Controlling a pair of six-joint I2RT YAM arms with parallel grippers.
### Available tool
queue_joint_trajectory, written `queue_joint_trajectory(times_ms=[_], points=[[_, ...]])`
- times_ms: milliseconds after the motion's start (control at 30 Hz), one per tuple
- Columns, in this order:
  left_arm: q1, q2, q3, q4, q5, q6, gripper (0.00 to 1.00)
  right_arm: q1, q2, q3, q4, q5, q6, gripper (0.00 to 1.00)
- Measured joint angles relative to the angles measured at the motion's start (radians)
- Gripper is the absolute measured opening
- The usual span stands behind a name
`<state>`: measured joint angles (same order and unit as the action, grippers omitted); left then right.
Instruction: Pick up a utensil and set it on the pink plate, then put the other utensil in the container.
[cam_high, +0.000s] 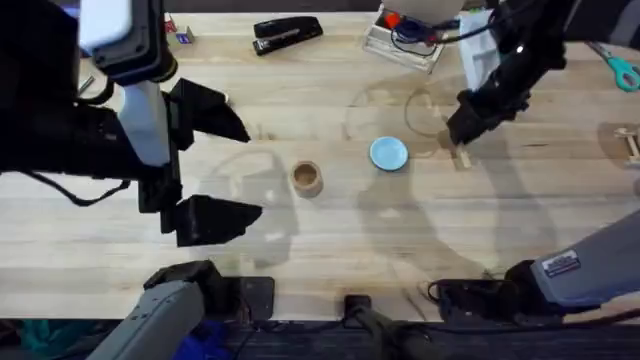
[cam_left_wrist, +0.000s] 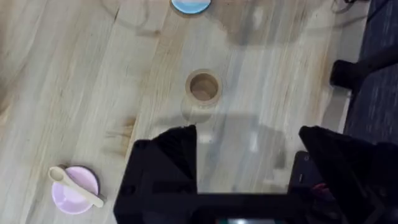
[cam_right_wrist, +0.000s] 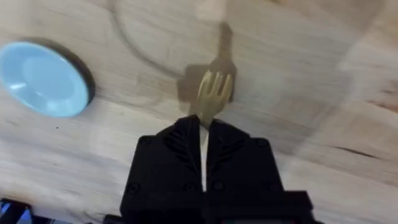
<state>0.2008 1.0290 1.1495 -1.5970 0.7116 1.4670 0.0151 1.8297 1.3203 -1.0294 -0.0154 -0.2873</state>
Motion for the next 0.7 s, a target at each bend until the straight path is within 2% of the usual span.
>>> queue_joint_trajectory(times_ms=[433,700], points=[[0.0,0.0,0.0,0.0,0.0,0.0,0.993,0.0,-0.221,0.039,-0.011,-0.002,-0.031,0.033],[0.0,0.0,0.0,0.0,0.0,0.0,0.993,0.0,-0.388,0.039,-0.011,-0.119,-0.108,0.033]])
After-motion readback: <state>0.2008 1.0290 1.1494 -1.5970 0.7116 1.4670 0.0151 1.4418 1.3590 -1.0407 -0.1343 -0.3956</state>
